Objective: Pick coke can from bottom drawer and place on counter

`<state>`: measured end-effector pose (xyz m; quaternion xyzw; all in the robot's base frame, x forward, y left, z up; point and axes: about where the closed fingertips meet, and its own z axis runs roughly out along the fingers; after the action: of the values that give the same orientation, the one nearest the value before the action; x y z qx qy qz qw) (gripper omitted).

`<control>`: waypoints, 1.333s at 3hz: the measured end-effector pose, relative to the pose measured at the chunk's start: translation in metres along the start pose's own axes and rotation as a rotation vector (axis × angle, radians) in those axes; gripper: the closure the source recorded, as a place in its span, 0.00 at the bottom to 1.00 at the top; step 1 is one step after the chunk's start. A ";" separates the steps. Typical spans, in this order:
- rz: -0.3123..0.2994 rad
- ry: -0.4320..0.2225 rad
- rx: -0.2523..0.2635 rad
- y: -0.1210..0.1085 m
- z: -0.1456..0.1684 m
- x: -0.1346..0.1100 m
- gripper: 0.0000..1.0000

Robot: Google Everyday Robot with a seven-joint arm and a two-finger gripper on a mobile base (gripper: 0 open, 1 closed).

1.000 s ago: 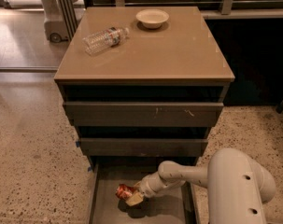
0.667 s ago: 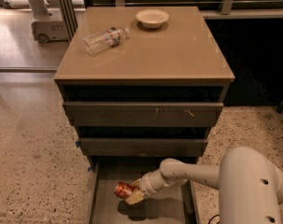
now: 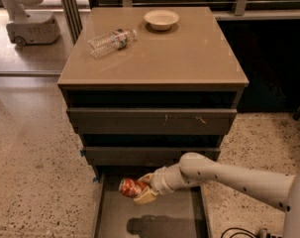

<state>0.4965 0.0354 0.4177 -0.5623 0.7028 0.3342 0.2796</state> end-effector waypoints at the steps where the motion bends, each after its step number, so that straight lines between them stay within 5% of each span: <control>1: -0.065 -0.087 0.007 0.000 -0.052 -0.050 1.00; 3: -0.074 -0.090 -0.030 0.006 -0.055 -0.051 1.00; 4: -0.139 -0.133 -0.016 0.004 -0.085 -0.086 1.00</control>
Offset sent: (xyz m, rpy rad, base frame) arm 0.0067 -0.0081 0.0610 0.0691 -0.0586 0.0165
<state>0.5088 0.0209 0.5373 -0.5884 0.6392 0.3565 0.3436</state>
